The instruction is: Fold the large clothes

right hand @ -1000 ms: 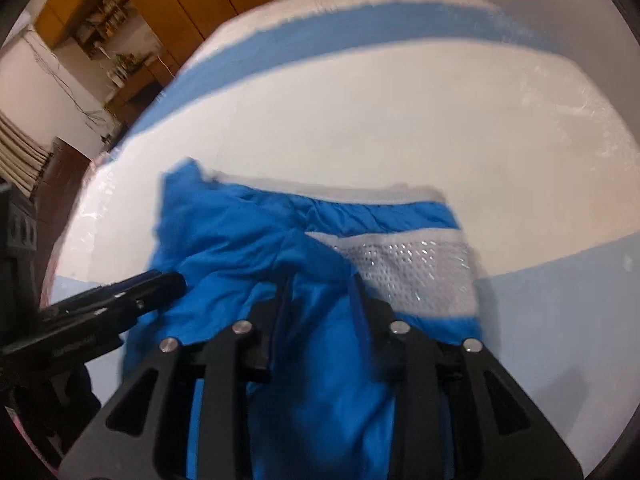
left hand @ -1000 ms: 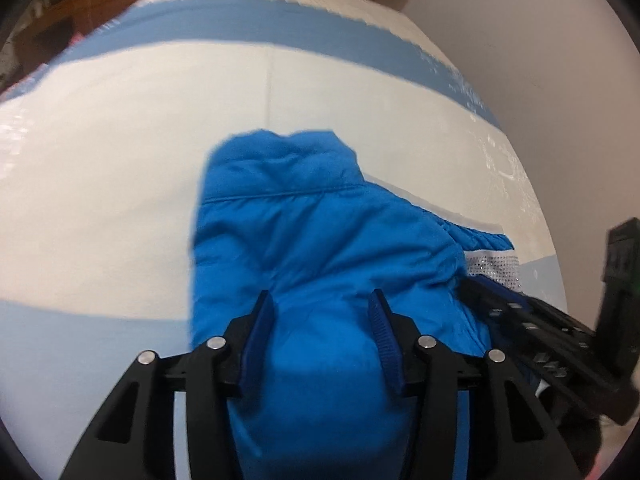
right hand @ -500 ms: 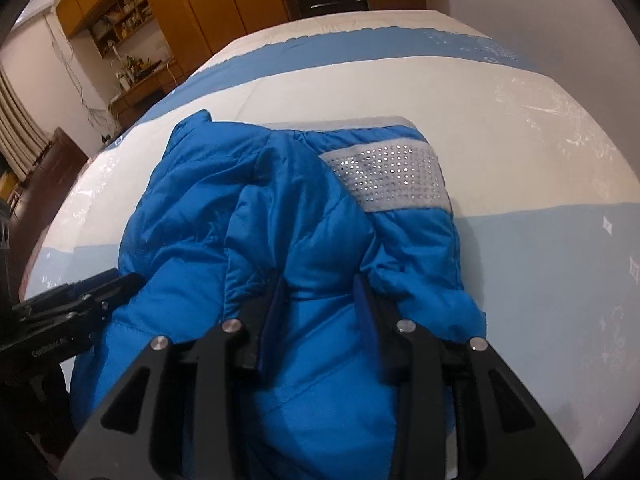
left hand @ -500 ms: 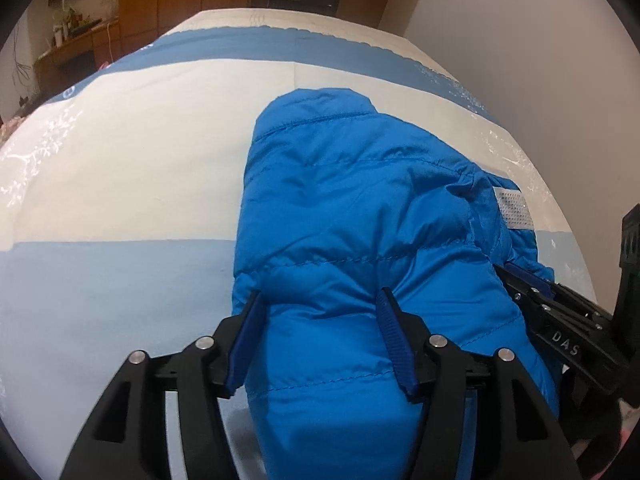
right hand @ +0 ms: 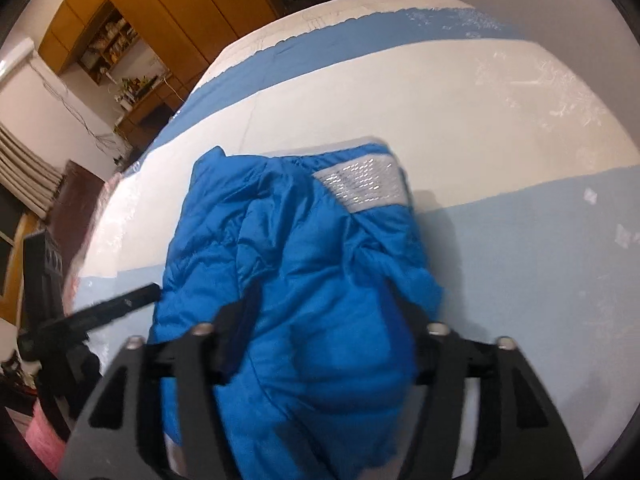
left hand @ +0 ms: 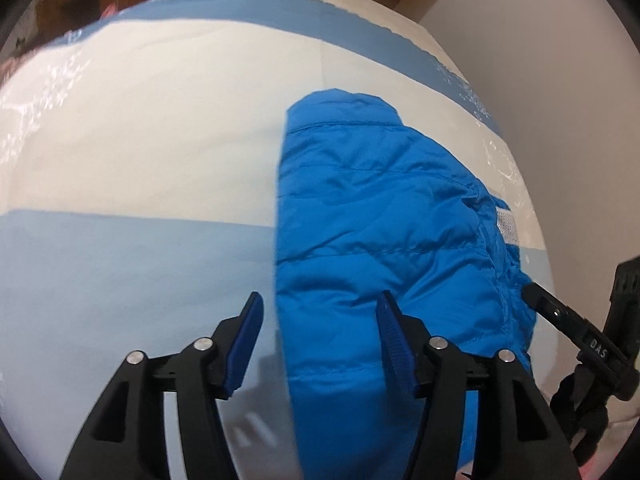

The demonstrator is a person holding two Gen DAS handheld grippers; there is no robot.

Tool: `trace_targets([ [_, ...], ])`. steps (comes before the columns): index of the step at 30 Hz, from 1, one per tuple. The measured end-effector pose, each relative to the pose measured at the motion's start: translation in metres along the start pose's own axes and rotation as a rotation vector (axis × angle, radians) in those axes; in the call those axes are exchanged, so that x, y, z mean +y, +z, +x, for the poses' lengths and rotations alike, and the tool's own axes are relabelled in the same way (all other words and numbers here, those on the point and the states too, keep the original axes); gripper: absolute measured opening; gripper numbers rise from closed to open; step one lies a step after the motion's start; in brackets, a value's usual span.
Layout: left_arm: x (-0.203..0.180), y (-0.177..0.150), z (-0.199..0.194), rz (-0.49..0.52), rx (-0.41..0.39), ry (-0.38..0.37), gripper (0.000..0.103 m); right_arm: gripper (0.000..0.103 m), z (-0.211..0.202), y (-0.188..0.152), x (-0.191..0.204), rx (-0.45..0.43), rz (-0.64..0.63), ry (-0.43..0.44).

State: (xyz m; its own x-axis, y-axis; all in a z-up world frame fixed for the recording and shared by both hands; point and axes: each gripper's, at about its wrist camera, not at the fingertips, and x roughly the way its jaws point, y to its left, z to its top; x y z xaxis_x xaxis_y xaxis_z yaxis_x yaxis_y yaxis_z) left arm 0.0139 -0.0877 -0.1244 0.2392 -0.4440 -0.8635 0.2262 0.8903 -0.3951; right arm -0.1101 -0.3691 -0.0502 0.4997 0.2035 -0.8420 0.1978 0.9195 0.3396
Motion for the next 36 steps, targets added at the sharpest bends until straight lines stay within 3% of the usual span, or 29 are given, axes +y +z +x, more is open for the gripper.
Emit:
trace_targets([
  [2,0.011,0.001,-0.005,-0.021,0.012,-0.036,0.068,0.083,-0.008,0.001,-0.004,0.002,-0.003,-0.004],
  [4,0.021,0.000,-0.008,-0.030,0.023,-0.086,0.073,0.090,-0.008,0.003,-0.010,0.037,-0.001,0.015],
  [6,0.027,0.000,-0.005,-0.033,0.034,-0.122,0.080,0.090,-0.003,0.003,-0.017,0.068,-0.001,0.018],
  [9,0.031,0.003,0.008,-0.050,0.072,-0.187,0.081,0.090,0.014,0.000,-0.031,0.144,0.040,0.066],
  [14,0.032,0.002,0.037,-0.065,0.133,-0.286,0.085,0.091,0.038,-0.013,-0.056,0.213,0.154,0.207],
  [21,0.026,0.004,0.070,-0.090,0.177,-0.444,0.095,0.094,0.064,-0.030,-0.080,0.245,0.291,0.429],
  [23,0.016,0.005,0.074,-0.058,0.169,-0.436,0.096,0.092,0.065,-0.031,-0.081,0.238,0.288,0.459],
  [25,0.011,0.005,0.074,-0.046,0.162,-0.430,0.095,0.082,0.066,-0.032,-0.080,0.238,0.292,0.496],
  [29,0.005,0.000,0.064,-0.020,0.139,-0.432,0.077,0.059,0.061,-0.034,-0.082,0.228,0.317,0.559],
  [32,-0.001,-0.001,0.052,0.000,0.121,-0.440,0.069,0.051,0.049,-0.034,-0.079,0.213,0.281,0.557],
  [36,-0.007,0.000,0.046,0.004,0.096,-0.453,0.067,0.048,0.031,-0.030,-0.071,0.190,0.238,0.547],
])
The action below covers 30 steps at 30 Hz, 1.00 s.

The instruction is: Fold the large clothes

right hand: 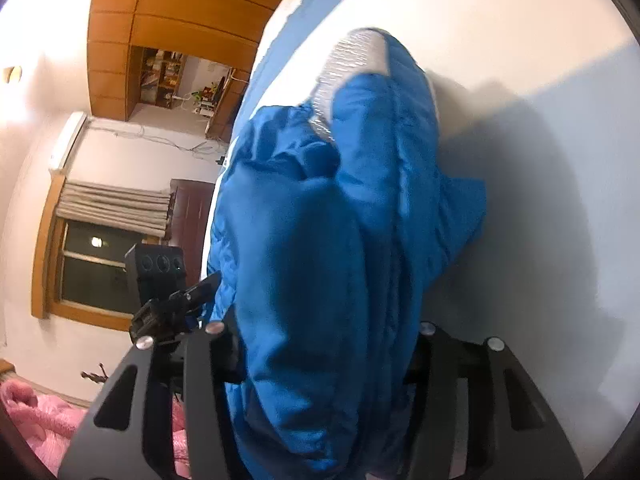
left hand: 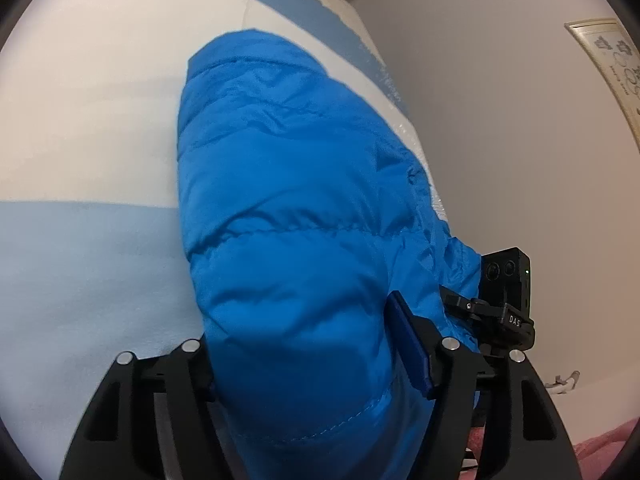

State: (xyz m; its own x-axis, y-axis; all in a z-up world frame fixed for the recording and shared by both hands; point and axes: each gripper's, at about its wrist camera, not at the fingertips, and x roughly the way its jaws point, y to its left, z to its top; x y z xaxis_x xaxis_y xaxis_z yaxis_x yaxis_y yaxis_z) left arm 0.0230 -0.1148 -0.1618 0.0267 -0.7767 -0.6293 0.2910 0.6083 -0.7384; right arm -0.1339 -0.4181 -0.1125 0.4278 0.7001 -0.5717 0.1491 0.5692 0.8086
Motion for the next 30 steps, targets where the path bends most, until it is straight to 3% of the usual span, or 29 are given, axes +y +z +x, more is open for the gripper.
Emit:
trace_targets([
  [4,-0.008,0.002,-0.013,0.031,-0.047,-0.005,0.067,0.048,-0.009,0.010,0.029,-0.017,-0.069,0.005],
  [9,-0.010,0.034,-0.043,0.069,-0.155,0.006,0.067,0.048,0.004,0.054,0.067,-0.024,-0.165,0.043],
  [13,0.009,0.075,-0.068,0.059,-0.240,0.050,0.068,0.048,0.036,0.101,0.092,-0.001,-0.232,0.053],
  [18,0.048,0.119,-0.079,0.014,-0.286,0.118,0.068,0.048,0.101,0.157,0.104,0.056,-0.266,0.035],
  [25,0.110,0.155,-0.060,-0.071,-0.280,0.171,0.068,0.052,0.168,0.193,0.073,0.129,-0.220,0.002],
  [27,0.136,0.152,-0.058,-0.096,-0.276,0.171,0.075,0.056,0.176,0.193,0.052,0.128,-0.170,0.049],
  [30,0.139,0.142,-0.058,-0.098,-0.294,0.163,0.078,0.059,0.175,0.187,0.035,0.127,-0.111,0.094],
])
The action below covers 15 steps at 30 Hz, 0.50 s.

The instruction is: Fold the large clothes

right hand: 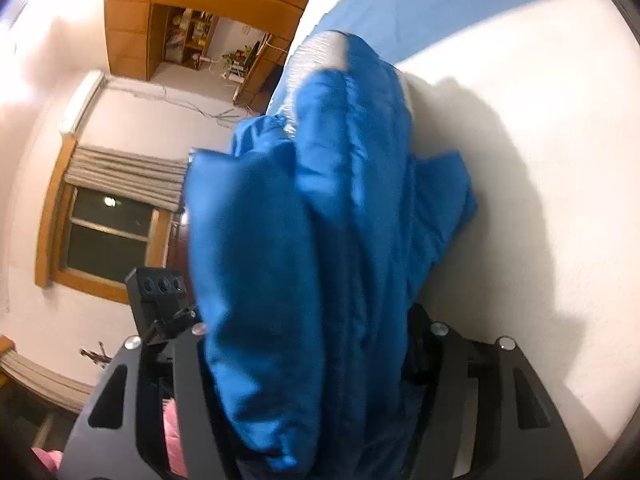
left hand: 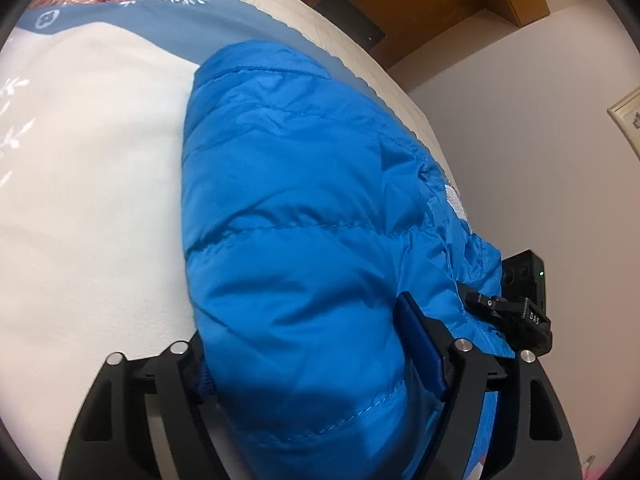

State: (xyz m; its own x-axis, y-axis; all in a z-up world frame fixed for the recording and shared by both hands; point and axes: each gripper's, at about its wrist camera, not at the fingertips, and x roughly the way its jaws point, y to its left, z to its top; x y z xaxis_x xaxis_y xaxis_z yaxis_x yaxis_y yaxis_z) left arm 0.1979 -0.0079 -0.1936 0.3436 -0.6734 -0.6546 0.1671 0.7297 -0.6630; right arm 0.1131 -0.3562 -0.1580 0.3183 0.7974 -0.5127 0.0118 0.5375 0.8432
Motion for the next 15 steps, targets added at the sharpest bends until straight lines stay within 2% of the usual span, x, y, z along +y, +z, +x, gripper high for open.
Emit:
trace_targets([
  [4,0.000,0.004,-0.004,-0.004,0.013,0.031,0.079,0.065,-0.004,0.008,0.017,0.005,-0.033,-0.077],
  [6,-0.007,0.006,-0.013,-0.016,0.020,0.074,0.080,0.070,-0.018,0.002,0.027,-0.004,-0.062,-0.131],
  [8,-0.020,0.011,-0.017,-0.017,0.017,0.107,0.080,0.071,-0.035,-0.008,0.040,-0.014,-0.090,-0.171],
  [11,-0.034,-0.001,-0.038,0.023,-0.012,0.189,0.080,0.071,-0.050,-0.024,0.058,-0.018,-0.148,-0.238],
  [15,-0.058,-0.028,-0.065,0.100,-0.054,0.259,0.082,0.071,-0.068,-0.061,0.086,-0.015,-0.251,-0.296],
])
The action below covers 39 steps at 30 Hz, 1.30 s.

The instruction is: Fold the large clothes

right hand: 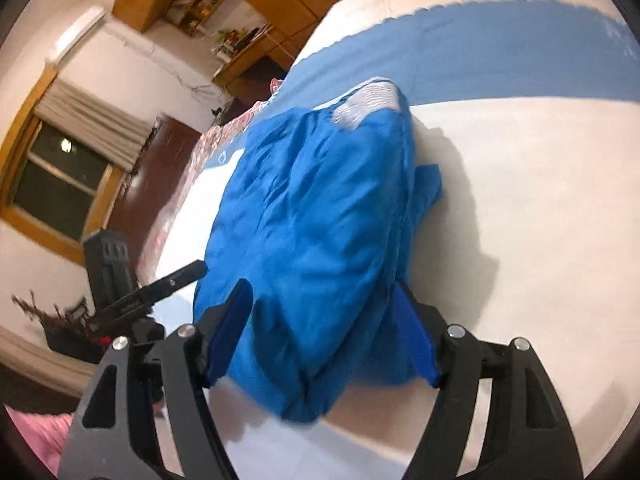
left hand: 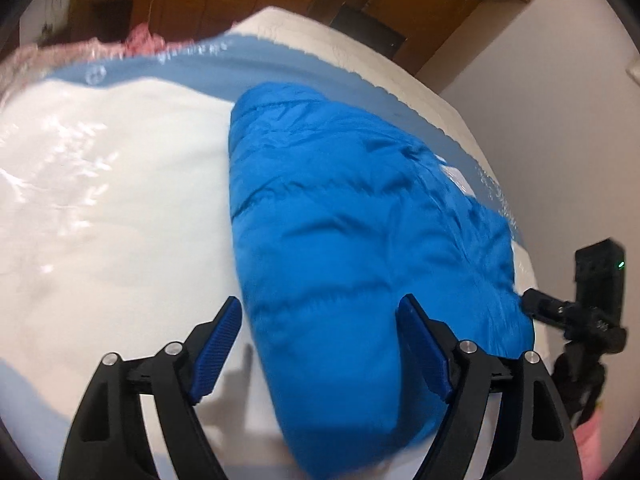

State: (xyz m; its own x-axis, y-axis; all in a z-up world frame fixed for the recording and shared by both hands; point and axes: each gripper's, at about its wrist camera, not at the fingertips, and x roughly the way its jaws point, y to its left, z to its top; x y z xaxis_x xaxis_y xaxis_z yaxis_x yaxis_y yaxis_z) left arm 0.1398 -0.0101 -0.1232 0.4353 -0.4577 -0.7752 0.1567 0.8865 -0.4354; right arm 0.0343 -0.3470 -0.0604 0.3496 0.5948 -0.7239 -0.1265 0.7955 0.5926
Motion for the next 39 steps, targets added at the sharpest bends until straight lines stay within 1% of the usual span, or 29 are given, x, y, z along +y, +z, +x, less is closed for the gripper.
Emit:
trace_targets([
  [2,-0.003,-0.011,-0.004,0.017,-0.011,0.038,0.082,0.070,-0.002,-0.014,0.001,0.008,-0.028,-0.110],
  [3,-0.005,-0.018,0.004,0.020,-0.012,0.053,0.083,0.070,0.002,-0.014,0.004,0.012,-0.025,-0.127],
  [5,0.009,-0.026,0.012,0.007,0.000,0.056,0.085,0.071,0.007,-0.026,-0.010,0.033,0.023,-0.130],
  [6,0.013,-0.027,0.016,-0.002,0.003,0.048,0.087,0.073,0.010,-0.033,-0.016,0.037,0.037,-0.132],
  [7,0.015,-0.030,0.018,0.000,0.000,0.047,0.087,0.075,0.016,-0.041,-0.023,0.040,0.035,-0.156],
  [8,0.015,-0.032,0.021,0.012,-0.004,0.053,0.088,0.079,0.024,-0.040,-0.024,0.041,0.031,-0.174],
  [9,0.012,-0.033,0.025,0.026,-0.007,0.064,0.088,0.081,0.032,-0.043,-0.029,0.043,0.040,-0.193],
  [12,0.008,-0.036,0.029,0.043,-0.011,0.091,0.088,0.082,0.035,-0.050,-0.043,0.037,0.107,-0.165],
  [14,0.007,-0.032,0.027,0.024,0.009,0.098,0.088,0.081,0.033,-0.050,-0.038,0.037,0.098,-0.191],
  [16,-0.001,-0.028,0.019,0.030,0.020,0.131,0.085,0.080,0.019,-0.050,-0.021,0.029,0.084,-0.218],
  [17,-0.006,-0.029,0.009,0.038,0.019,0.153,0.084,0.082,0.010,-0.052,-0.012,0.027,0.077,-0.237],
  [18,-0.011,-0.029,0.002,0.045,0.019,0.171,0.084,0.088,0.003,-0.053,-0.006,0.023,0.067,-0.252],
  [19,-0.015,-0.029,-0.005,0.051,0.022,0.191,0.085,0.090,-0.007,-0.057,0.005,0.012,0.047,-0.277],
  [20,-0.021,-0.030,-0.015,0.058,0.027,0.205,0.085,0.091,-0.013,-0.060,0.010,0.004,0.034,-0.294],
  [21,-0.024,-0.033,-0.022,0.065,0.025,0.212,0.086,0.092,-0.023,-0.067,0.023,-0.006,0.005,-0.331],
  [23,-0.035,-0.038,-0.037,0.089,0.019,0.278,0.087,0.093,-0.029,-0.072,0.039,-0.012,-0.025,-0.377],
  [25,-0.042,-0.045,-0.050,0.111,0.010,0.309,0.087,0.094,-0.037,-0.082,0.059,-0.012,-0.054,-0.440],
  [26,-0.047,-0.048,-0.058,0.123,0.004,0.331,0.089,0.094,-0.038,-0.079,0.068,-0.013,-0.062,-0.453],
  [27,-0.051,-0.051,-0.065,0.129,-0.004,0.348,0.094,0.094,-0.039,-0.077,0.076,-0.020,-0.069,-0.455],
  [29,-0.056,-0.056,-0.078,0.130,-0.033,0.382,0.097,0.094,-0.045,-0.082,0.094,-0.040,-0.078,-0.433],
  [33,-0.063,-0.064,-0.108,0.130,-0.116,0.403,0.099,0.094,-0.055,-0.082,0.118,-0.061,-0.077,-0.429],
  [36,-0.069,-0.069,-0.126,0.149,-0.118,0.410,0.099,0.094,-0.064,-0.084,0.129,-0.067,-0.065,-0.413],
  [39,-0.072,-0.074,-0.142,0.150,-0.109,0.401,0.099,0.094,-0.074,-0.090,0.137,-0.081,-0.063,-0.423],
])
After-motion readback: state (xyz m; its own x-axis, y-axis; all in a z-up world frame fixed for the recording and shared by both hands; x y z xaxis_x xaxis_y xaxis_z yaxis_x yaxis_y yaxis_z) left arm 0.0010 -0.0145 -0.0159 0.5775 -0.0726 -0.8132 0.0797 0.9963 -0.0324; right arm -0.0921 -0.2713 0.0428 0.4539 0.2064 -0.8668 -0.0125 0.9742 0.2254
